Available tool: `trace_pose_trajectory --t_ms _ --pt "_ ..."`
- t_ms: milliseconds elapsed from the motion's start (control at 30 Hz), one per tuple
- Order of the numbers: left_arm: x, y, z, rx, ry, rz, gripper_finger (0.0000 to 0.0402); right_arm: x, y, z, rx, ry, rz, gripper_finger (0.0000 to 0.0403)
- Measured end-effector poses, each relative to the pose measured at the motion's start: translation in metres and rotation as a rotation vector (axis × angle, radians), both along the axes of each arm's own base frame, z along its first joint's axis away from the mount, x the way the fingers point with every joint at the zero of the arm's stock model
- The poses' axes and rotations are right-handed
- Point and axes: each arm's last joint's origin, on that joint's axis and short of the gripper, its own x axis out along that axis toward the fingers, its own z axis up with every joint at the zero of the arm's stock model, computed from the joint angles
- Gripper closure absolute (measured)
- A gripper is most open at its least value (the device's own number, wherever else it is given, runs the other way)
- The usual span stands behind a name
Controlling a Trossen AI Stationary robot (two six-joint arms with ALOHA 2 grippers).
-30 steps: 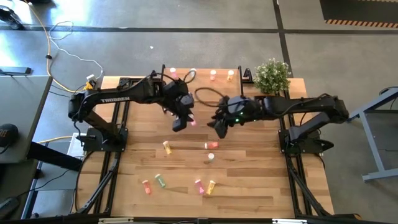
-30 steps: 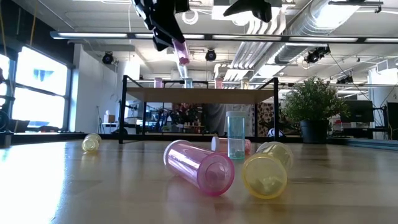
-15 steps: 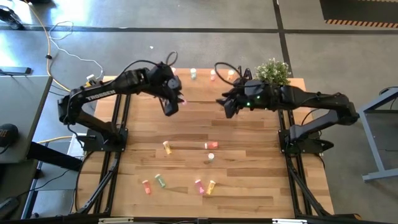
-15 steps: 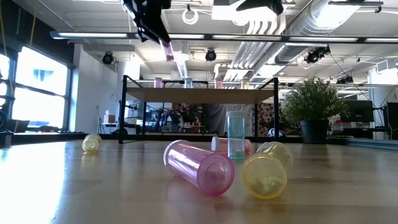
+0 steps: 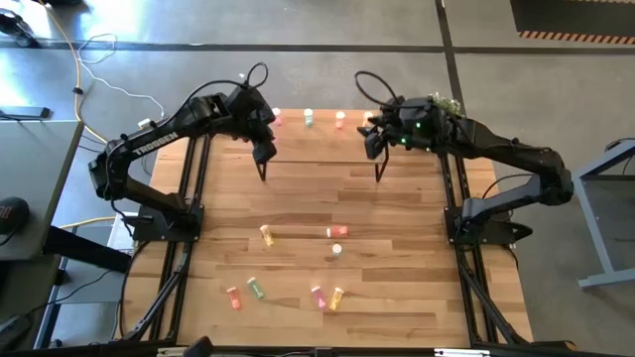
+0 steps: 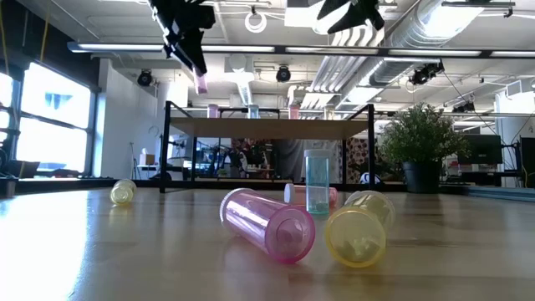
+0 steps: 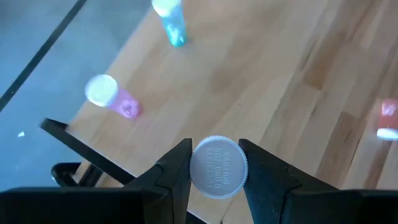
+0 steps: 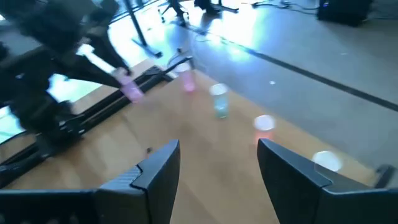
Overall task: Pick and place medicine bottles onto shelf by color
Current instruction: Put the top pink pill bottle on the shelf aligned with the other pink pill bottle
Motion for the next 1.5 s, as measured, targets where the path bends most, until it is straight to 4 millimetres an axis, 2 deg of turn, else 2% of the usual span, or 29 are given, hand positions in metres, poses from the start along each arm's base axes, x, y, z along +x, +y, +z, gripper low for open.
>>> trace_pose_trajectory --t_ms 100,233,600,900,1233,1500 --pt "-0.001 0.006 0.008 -0.008 -0.028 0.012 0.0289 -0.004 -0.01 0.0 -0.003 0.003 -0.037 0.0197" --pt "0.0 0.017 0.006 -0.02 -0.022 0.037 0.0289 -0.008 -0.021 0.0 -0.002 0.005 -0.079 0.0197" --pt "0.016 0.041 -0.025 -0.095 0.053 0.089 0.0289 -0.018 -0.039 -0.001 0.001 0.019 -0.104 0.0197" --pt "0.022 0.047 -0.035 -0.109 0.074 0.103 0.0289 -0.021 -0.045 -0.002 0.004 0.028 -0.095 0.0197" --pt "0.017 0.053 -0.035 -0.116 0.072 0.126 0.0289 -0.021 -0.045 -0.002 -0.014 0.043 -0.083 0.0197" --pt "0.021 0.058 -0.045 -0.135 0.099 0.118 0.0289 -0.021 -0.045 -0.002 -0.012 0.042 -0.085 0.0197"
